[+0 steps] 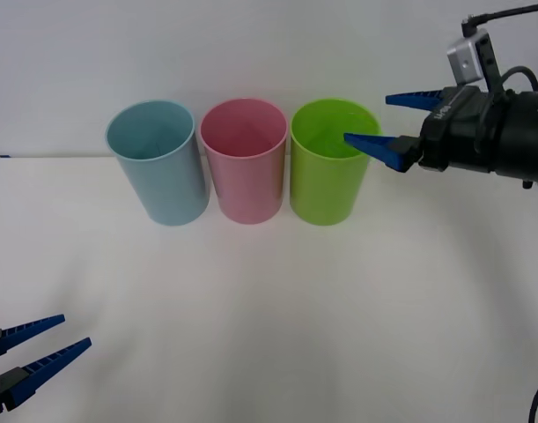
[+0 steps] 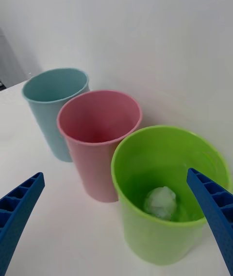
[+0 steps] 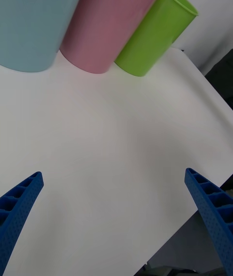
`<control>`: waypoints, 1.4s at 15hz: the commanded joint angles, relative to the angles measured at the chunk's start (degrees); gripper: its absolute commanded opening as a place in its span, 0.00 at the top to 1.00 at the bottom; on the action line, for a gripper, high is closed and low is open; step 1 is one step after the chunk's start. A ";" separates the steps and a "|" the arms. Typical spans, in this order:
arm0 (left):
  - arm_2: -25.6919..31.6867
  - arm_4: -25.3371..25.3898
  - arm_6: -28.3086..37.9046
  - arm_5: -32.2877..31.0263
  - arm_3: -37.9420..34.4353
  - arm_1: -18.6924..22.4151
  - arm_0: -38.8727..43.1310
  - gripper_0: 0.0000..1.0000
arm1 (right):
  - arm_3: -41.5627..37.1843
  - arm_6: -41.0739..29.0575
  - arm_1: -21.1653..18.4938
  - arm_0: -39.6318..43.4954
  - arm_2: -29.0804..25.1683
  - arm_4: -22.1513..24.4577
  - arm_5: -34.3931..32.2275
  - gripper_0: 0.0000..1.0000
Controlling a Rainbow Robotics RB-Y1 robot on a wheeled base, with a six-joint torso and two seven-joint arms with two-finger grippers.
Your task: Put cans in the blue bin and PET bottles in the pink bin and trash in the green bin.
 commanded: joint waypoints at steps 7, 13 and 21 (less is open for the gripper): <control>0.00 0.00 0.00 0.00 0.00 0.00 0.00 0.00 | -2.21 24.83 -0.01 20.65 -6.92 -17.64 -6.23 0.00; 0.00 0.00 0.00 0.00 0.00 0.00 0.00 0.00 | 1.66 31.42 0.08 23.46 -6.92 -20.01 -11.16 0.00; 0.00 0.00 0.00 0.00 0.00 0.00 0.00 0.00 | 5.09 33.79 -0.01 23.37 -7.09 -21.77 -12.65 0.00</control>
